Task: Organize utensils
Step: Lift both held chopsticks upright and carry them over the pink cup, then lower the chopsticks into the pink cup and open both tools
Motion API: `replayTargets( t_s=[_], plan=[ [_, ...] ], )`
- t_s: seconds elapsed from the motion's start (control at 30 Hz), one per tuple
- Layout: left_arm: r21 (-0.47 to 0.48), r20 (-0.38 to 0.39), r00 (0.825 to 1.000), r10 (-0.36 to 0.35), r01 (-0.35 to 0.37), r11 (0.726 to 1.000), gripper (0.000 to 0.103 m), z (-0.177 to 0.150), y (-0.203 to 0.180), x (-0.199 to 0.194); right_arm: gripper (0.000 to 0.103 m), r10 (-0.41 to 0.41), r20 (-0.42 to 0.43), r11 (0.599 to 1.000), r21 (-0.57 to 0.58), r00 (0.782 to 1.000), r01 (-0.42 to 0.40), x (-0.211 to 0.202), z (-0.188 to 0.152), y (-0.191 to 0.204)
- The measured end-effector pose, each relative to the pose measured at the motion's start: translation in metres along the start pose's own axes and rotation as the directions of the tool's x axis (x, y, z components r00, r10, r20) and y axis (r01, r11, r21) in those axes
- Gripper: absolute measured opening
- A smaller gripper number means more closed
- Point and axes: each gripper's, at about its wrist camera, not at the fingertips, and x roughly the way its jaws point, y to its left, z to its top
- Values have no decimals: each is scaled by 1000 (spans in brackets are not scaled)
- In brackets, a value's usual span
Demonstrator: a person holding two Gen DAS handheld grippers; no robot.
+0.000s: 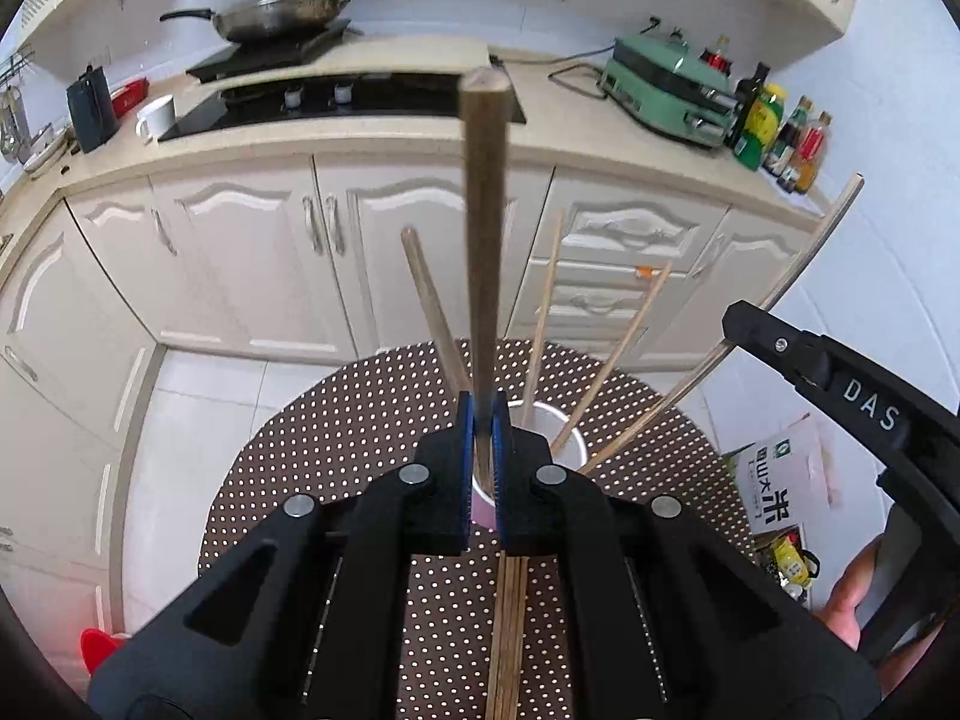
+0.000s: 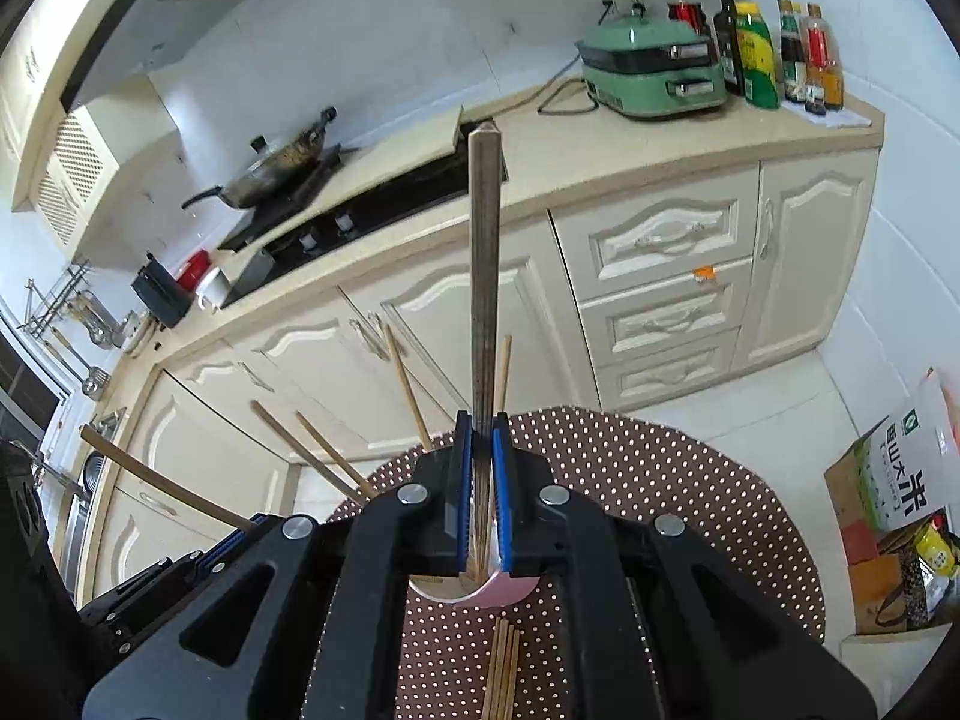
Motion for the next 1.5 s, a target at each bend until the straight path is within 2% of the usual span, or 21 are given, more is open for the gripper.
replayTargets(
  t_s=[0.57,0.67,1.0,1.07,1.13,1.2,1.3,1.43,1.5],
  plan=[
    [-34,-132,991,-10,6,999,7,-12,12,62,6,-20,-163,1000,4,986,21,60,-21,-7],
    [-31,-108,994,-5,2,1000,8,-13,13,65,6,-19,-184,1000,0,983,19,67,-24,-6],
    [-5,-107,994,-6,6,1000,12,-20,16,78,9,-4,-239,1000,3,971,5,83,-35,-7],
    [16,-115,993,3,-1,1000,17,-23,14,81,9,0,-246,1000,8,969,2,85,-36,-8],
    [24,-121,992,30,-27,999,33,-26,13,84,11,-1,-260,1000,11,965,4,86,-39,-9],
    [15,-125,992,34,-32,999,49,-28,15,85,18,-5,-278,1000,19,961,11,87,-42,-12],
    [-5,-124,992,9,-10,1000,49,-33,20,83,24,-8,-293,999,31,956,18,85,-48,-18],
    [2,-134,991,25,-24,1000,49,-39,23,83,30,-18,-312,999,37,950,31,80,-58,-26],
    [2,-137,990,25,-25,1000,49,-42,24,81,37,-24,-319,999,39,948,38,76,-63,-29]
  ],
)
